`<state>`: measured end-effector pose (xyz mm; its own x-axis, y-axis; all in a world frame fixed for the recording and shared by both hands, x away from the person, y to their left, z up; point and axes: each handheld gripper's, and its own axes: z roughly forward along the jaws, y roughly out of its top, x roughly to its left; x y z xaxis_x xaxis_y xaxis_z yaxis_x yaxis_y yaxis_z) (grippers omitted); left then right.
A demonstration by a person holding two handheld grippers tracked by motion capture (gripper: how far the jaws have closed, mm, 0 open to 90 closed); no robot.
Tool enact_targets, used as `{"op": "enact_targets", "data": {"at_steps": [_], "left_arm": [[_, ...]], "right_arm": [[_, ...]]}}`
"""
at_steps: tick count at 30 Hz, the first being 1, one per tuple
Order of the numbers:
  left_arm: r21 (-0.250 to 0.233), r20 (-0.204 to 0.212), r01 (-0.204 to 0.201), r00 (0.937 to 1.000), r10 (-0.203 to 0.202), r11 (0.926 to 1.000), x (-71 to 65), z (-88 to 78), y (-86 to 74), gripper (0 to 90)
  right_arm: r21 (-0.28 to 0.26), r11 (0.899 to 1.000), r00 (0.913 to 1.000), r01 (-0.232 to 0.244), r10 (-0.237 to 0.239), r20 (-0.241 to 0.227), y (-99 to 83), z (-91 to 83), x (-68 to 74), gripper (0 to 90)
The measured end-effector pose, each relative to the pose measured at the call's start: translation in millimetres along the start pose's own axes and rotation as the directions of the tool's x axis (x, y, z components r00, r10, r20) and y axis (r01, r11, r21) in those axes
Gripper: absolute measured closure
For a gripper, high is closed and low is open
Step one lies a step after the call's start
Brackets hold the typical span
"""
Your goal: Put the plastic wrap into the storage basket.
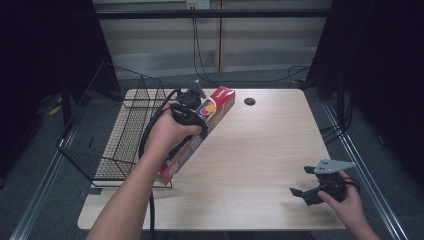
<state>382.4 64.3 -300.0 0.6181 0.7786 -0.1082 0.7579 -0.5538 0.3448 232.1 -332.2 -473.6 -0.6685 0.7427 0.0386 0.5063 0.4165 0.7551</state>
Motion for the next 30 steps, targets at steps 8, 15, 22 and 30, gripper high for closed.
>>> {"op": "enact_targets", "data": {"at_steps": [8,15,22,30], "left_arm": [[0.007,-0.007,0.022,0.9997,-0.022,0.9997,11.7,-9.2,-3.8,42.0],[0.015,-0.017,0.046,0.9988,-0.045,0.9989,21.3,-15.9,-7.8,42.0],[0.019,-0.036,0.065,0.9973,-0.065,0.9977,34.1,-23.9,-13.3,42.0],[0.013,-0.051,0.107,0.993,-0.107,0.9941,45.4,-30.4,-19.7,42.0]], "right_arm": [[0.001,1.0,1.0,0.001,-0.001,-0.004,0.3,0.5,1.1,3.4],[0.002,1.0,1.0,0.003,-0.003,-0.004,0.7,0.5,1.9,3.4],[0.005,1.0,0.9999,0.006,-0.005,-0.013,0.8,2.1,2.4,3.3],[0.005,1.0,1.0,0.005,-0.005,-0.007,1.2,1.9,2.7,3.3]]}}
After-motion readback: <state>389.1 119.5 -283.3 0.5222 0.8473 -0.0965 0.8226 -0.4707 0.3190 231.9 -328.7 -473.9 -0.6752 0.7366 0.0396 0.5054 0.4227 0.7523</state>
